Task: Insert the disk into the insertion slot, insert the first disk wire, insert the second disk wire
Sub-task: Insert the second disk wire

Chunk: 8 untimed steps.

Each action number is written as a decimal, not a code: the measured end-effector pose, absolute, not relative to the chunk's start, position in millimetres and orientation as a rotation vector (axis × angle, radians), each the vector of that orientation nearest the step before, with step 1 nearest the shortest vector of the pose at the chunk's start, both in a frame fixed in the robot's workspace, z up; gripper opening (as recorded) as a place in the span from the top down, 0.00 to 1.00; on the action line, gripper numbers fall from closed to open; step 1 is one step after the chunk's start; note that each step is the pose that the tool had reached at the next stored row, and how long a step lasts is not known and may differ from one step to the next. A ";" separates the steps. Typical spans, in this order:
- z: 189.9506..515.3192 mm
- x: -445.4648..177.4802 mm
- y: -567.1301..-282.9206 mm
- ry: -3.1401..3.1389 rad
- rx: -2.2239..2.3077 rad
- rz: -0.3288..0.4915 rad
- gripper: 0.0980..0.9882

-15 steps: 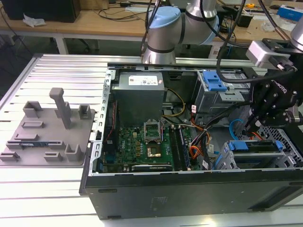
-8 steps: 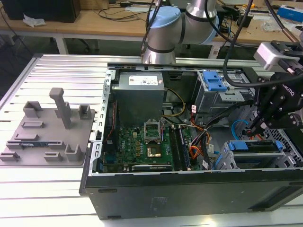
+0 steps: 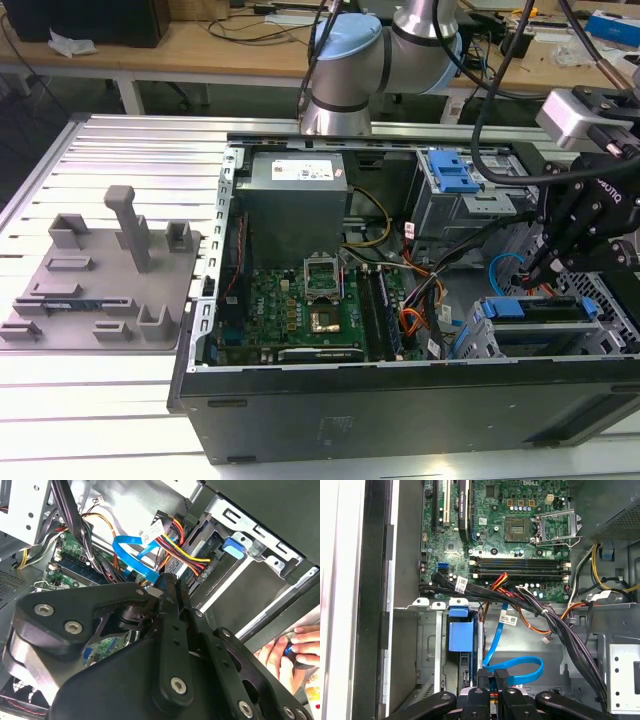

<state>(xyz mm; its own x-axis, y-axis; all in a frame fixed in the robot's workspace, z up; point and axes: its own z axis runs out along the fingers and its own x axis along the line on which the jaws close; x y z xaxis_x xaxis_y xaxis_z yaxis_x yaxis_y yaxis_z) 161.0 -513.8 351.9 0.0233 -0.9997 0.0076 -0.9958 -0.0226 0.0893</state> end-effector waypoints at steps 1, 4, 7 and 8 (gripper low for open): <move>351.9 161.0 -513.8 -2.146 2.196 -0.087 0.93; 352.5 161.0 -513.8 -2.145 2.194 -0.085 0.93; 353.2 161.1 -513.8 -2.144 2.194 -0.085 0.93; 353.2 161.1 -513.8 -2.144 2.194 -0.085 0.93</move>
